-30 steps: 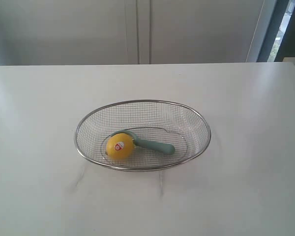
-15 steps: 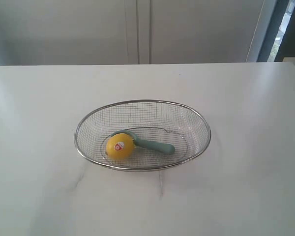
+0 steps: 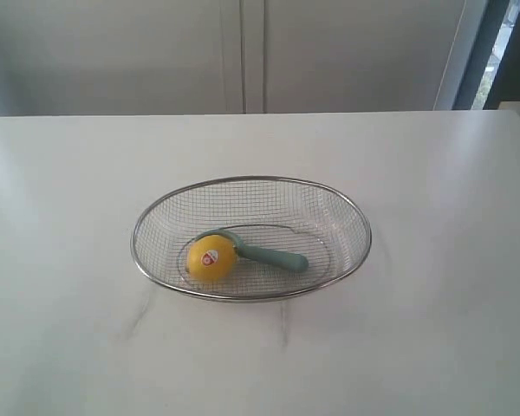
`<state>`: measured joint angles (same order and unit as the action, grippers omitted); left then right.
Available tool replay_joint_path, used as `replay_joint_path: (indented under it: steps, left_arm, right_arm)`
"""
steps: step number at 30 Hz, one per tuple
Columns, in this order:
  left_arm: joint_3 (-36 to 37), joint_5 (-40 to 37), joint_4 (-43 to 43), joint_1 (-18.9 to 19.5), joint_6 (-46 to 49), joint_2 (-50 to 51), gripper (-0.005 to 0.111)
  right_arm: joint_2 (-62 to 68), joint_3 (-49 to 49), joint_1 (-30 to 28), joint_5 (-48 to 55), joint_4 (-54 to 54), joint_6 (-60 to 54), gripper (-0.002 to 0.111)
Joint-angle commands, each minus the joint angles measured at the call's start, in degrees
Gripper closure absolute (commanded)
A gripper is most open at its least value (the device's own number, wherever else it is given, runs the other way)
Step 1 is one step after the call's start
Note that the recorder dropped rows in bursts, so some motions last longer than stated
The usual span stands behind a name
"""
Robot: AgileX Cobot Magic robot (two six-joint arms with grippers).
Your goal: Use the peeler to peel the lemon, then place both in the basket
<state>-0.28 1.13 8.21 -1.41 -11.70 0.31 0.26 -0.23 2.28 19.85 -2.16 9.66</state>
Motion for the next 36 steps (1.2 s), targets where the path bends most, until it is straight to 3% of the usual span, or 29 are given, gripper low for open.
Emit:
replay_joint_path:
  steps: [1, 5, 16, 23, 36]
  left_arm:
    - [0.28, -7.58, -1.59, 0.28, 0.2, -0.31, 0.107]
    - [0.28, -12.84, -2.36, 0.28, 0.2, -0.31, 0.107]
    - [0.28, -13.31, -3.79, 0.28, 0.47, -0.31, 0.107]
    - [0.28, -14.63, -6.55, 0.14, 8.67, -0.31, 0.107]
    - [0.28, -14.63, -6.17, 0.14, 6.38, -0.31, 0.107]
  right_arm:
    - [-0.26, 0.23, -0.61, -0.13, -0.33, -0.63, 0.108]
    - [-0.26, 0.23, -0.61, -0.13, -0.33, -0.63, 0.108]
    - [-0.26, 0.23, -0.61, -0.13, -0.33, -0.63, 0.108]
    - [-0.26, 0.23, -0.61, -0.13, -0.33, -0.63, 0.108]
    - [-0.26, 0.23, -0.61, -0.13, -0.33, -0.63, 0.108]
